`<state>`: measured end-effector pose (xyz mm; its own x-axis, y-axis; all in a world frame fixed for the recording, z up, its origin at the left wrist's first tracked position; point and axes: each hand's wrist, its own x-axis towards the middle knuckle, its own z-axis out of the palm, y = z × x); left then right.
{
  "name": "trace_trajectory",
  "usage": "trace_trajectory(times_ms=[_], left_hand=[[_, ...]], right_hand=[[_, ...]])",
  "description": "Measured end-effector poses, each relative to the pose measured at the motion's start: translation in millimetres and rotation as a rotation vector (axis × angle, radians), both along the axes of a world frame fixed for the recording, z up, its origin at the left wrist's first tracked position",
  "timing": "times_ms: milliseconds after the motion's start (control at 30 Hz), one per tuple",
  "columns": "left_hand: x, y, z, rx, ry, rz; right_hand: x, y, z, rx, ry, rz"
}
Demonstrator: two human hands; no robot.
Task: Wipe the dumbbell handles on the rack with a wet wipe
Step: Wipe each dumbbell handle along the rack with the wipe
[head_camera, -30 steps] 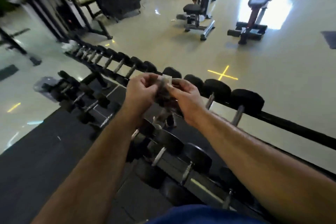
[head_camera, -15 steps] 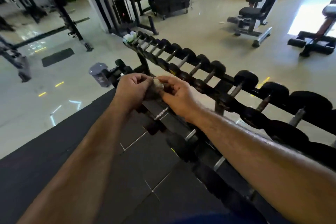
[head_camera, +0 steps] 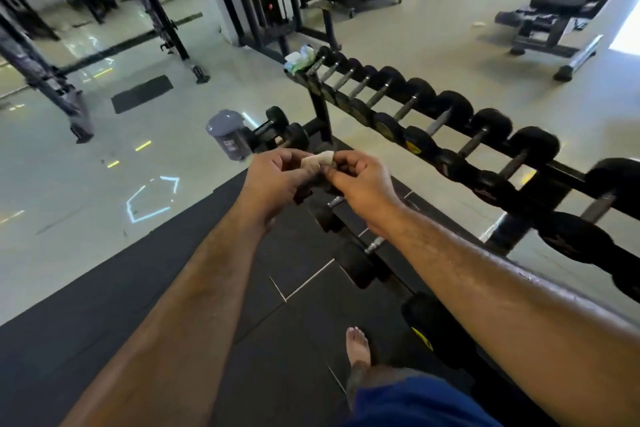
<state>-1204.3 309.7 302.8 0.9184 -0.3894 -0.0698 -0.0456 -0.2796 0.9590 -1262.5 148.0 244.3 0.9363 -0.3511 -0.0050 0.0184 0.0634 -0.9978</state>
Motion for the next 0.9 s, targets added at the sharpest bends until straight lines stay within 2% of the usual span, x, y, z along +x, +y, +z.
trace_trajectory(times_ms=[233,500,700,900], left_hand=[[174.3,48.6,-35.3,0.05,0.078,0.121],[366.8,113.5,-67.3,0.067,0.098,0.226],[546.7,167.3,-80.8,0.07,0.044,0.233],[713.6,202.8,-56.4,0.022,0.099,0.187]], right_hand=[[179.3,45.9,-23.6,0.067,0.081,0.147],[375.9,99.9,-35.5,-0.032,0.173,0.22],[536.5,133.5,-69.7,-0.084,0.237,0.013],[665.0,157.7,-103.9,-0.214,0.379,-0.123]])
